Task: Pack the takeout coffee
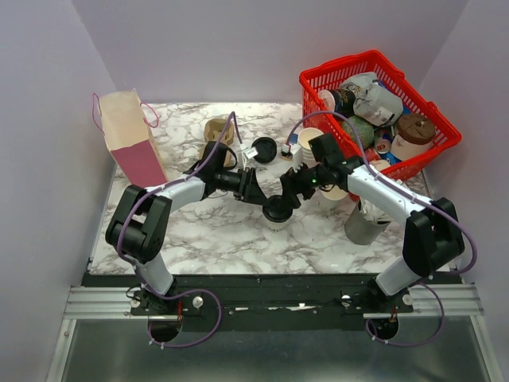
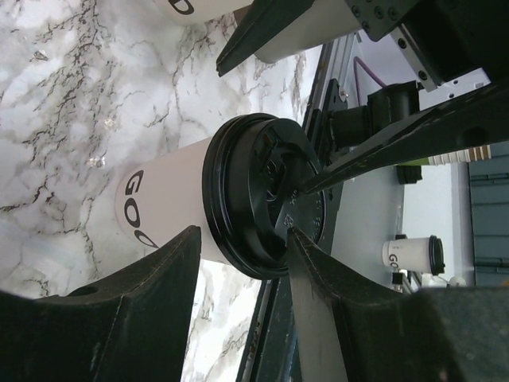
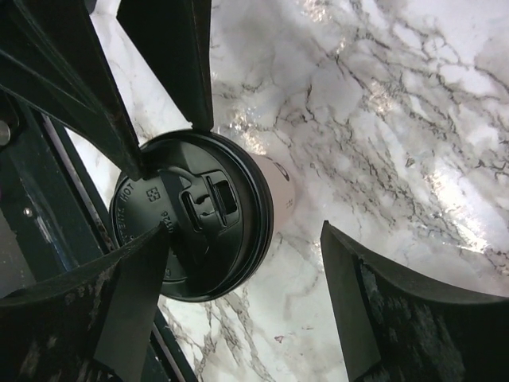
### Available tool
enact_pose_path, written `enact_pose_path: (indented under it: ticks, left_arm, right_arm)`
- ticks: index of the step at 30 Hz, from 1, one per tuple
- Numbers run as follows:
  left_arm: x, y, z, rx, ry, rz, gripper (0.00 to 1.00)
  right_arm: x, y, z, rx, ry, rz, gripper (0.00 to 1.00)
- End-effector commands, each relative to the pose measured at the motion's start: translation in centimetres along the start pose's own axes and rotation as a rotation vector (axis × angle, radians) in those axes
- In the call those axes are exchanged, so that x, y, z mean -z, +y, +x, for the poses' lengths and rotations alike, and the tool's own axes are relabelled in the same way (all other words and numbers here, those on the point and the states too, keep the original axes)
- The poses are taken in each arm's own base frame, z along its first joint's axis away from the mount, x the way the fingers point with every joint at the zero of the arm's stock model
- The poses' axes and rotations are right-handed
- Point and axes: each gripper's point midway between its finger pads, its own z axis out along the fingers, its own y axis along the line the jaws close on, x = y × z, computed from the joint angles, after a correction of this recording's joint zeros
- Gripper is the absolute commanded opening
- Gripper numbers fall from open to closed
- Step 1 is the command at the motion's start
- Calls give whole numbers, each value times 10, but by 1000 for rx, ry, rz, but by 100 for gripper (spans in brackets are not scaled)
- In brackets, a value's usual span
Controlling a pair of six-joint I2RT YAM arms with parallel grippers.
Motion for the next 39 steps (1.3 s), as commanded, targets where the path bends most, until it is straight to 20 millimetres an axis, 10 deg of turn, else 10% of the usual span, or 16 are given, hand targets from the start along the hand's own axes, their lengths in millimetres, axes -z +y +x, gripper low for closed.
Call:
enact_pose_path:
  ticks: [1,39]
  left_arm:
    - [-1,0,1,-26,7,-10,55]
    - [-22,43,32,70,60,-9,50]
  right_arm:
    - [4,9,10,24,7,-43,85]
    - [-10,21,60,-5,8,-257,79]
